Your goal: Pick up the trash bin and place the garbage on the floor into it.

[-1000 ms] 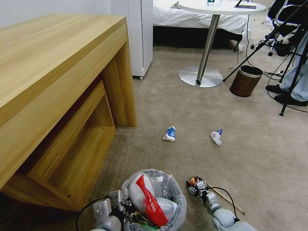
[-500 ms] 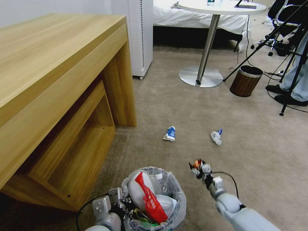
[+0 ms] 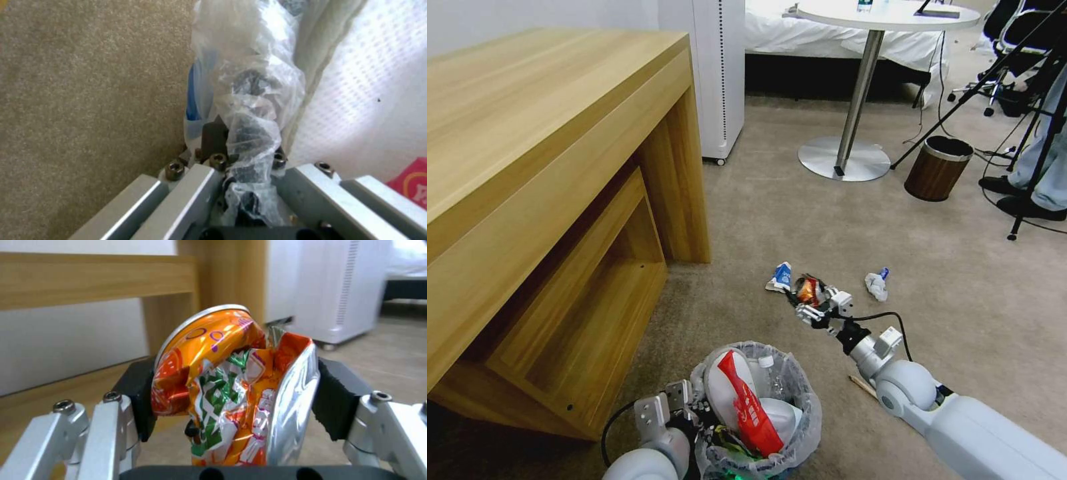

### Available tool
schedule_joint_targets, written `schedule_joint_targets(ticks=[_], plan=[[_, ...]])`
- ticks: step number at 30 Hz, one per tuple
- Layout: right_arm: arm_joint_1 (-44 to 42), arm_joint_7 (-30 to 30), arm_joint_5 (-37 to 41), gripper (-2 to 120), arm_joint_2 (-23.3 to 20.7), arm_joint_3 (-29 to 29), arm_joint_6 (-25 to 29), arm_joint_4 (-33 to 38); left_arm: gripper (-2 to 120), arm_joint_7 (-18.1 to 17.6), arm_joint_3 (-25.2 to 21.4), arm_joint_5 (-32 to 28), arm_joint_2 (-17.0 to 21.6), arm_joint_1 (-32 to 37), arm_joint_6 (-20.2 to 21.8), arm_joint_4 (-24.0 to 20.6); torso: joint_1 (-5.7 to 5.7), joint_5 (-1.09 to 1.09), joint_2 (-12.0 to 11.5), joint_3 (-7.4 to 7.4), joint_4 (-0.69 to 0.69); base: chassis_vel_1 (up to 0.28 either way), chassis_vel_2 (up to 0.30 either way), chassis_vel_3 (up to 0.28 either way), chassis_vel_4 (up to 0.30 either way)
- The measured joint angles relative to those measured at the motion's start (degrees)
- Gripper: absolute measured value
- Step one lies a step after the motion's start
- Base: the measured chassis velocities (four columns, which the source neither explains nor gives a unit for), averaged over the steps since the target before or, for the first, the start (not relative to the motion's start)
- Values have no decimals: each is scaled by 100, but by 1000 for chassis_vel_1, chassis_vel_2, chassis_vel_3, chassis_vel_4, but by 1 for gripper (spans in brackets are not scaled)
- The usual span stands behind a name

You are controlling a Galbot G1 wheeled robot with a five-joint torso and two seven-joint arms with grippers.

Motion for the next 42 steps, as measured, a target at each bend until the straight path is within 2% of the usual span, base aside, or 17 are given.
schedule_joint_targets(ticks=[5, 11, 16, 18, 22, 39, 42], plan=[[183, 76, 199, 65, -63, -472, -142, 428, 0, -189, 72, -151, -90, -337, -74, 151, 0, 0, 0, 0, 0, 0, 0, 0, 0], [249, 87, 161, 65, 0, -801, -177, 473, 0, -443, 143, -441, -171, -728, -89, 252, 0, 0, 0, 0, -1, 0, 0, 0, 0], [272, 112, 156, 65, 91, -1001, -201, 471, 0, -517, 178, -531, -94, -833, -87, 296, 0, 0, 0, 0, 0, 0, 0, 0, 0], [309, 134, 103, 65, 247, -1343, -236, 435, 0, -626, 226, -714, -66, -1094, -95, 362, 0, 0, 0, 0, 0, 0, 0, 0, 0], [237, 239, 91, 65, 288, -1515, -265, 492, 0, -712, 288, -794, -109, -1292, -96, 434, 0, 0, 0, 0, 0, 0, 0, 0, 0], [38, 306, -14, 65, 60, -1470, -264, 676, 0, -748, 289, -853, -23, -1321, -108, 437, 0, 0, 0, 0, 0, 0, 0, 0, 0], [-11, 26, 84, 65, -65, -1379, -161, 721, 0, -745, 290, -830, -25, -1264, -102, 432, 0, 0, 0, 0, 0, 0, 0, 0, 0]])
